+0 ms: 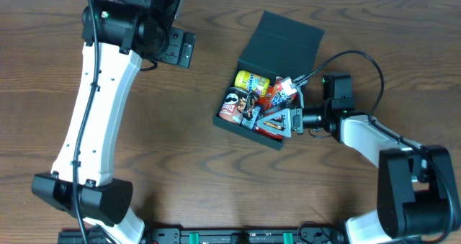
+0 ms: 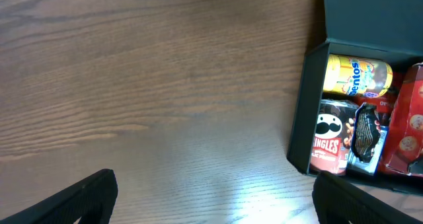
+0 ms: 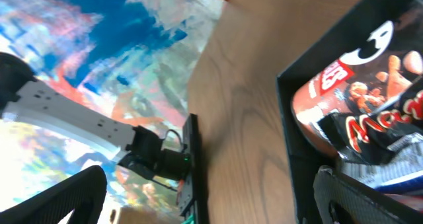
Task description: Pack container
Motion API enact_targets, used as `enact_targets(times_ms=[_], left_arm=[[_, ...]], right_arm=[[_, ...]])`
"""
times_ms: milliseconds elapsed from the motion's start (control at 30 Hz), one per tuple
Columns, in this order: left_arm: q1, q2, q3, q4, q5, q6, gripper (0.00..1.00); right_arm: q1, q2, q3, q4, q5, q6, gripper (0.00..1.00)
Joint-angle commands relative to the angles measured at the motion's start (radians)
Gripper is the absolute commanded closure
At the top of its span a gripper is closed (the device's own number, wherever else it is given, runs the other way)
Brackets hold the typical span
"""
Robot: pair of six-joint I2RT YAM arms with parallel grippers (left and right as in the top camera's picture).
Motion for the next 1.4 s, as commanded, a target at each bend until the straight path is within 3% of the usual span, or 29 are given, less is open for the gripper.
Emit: enact_targets(times_ms=[0, 867, 967, 1167, 1367], left_arm=[[0.001, -0.016, 0.011, -0.004, -0.004, 0.011, 0.05], [0.001, -0.016, 0.011, -0.022, -0.003, 0.011, 0.05], [0.001, -0.016, 0.011, -0.022, -0.003, 0.011, 0.05], [0.001, -0.016, 0.011, -0.023, -0.003, 0.011, 0.05], [0.001, -0.016, 0.011, -0.022, -0.003, 0.011, 0.05]], right_arm=[[-0.002, 0.071, -0.018, -0.002, 0.079, -0.008, 0.01], [-0.003, 0.072, -0.018, 0.004, 0.288, 0.241, 0.01], [-0.005, 0.069, -0.017, 0.117, 0.157, 0.288, 0.01], [-0.003, -0.019, -0.017, 0.414, 0.063, 0.569, 0.01], [-0.005, -0.128, -0.017, 0.499, 0.087, 0.628, 0.01]])
